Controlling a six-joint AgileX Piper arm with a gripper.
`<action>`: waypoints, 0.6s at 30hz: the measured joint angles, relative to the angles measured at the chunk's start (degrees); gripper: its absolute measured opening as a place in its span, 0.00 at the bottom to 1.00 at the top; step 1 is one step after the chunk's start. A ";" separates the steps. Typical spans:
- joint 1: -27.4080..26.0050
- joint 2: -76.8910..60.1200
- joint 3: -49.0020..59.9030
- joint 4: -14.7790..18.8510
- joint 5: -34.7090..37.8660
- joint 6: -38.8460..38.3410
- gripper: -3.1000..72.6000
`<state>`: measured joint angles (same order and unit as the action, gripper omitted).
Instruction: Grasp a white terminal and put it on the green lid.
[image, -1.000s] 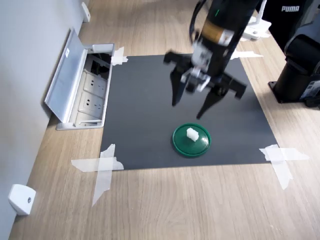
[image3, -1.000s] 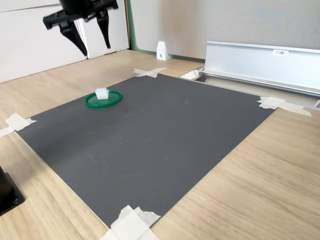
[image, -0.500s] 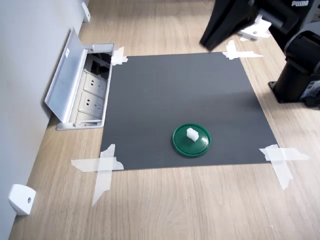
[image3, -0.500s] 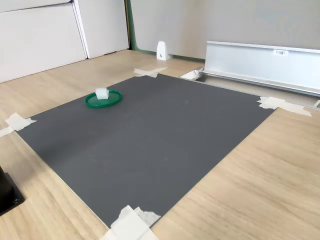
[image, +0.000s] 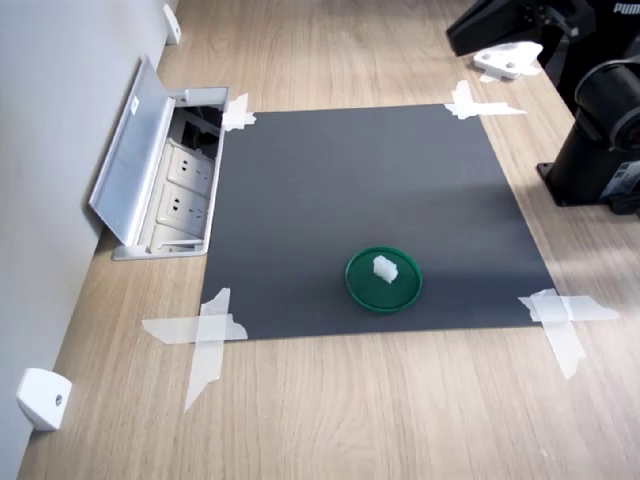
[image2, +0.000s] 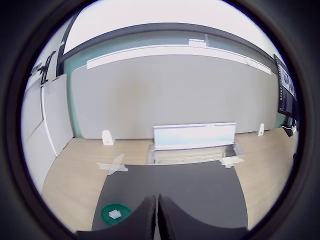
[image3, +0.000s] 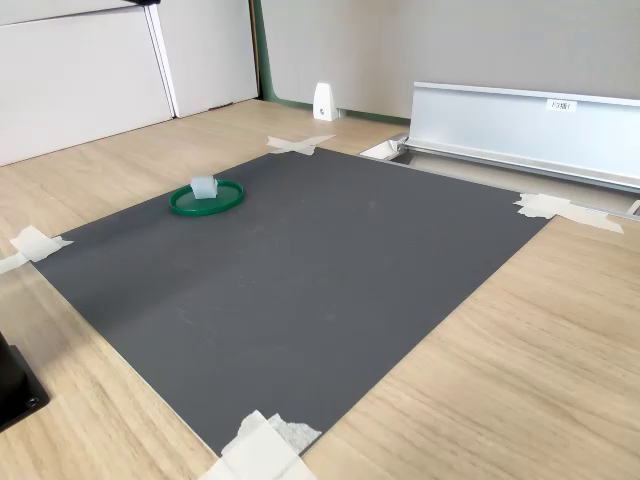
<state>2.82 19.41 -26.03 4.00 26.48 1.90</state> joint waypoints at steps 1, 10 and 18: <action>-1.11 -2.32 1.15 0.00 0.05 0.05 0.03; -7.50 -17.36 10.35 0.65 0.30 0.05 0.03; -7.63 -20.04 15.34 1.03 0.50 0.05 0.03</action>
<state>-4.81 -0.63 -10.69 5.03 26.98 1.95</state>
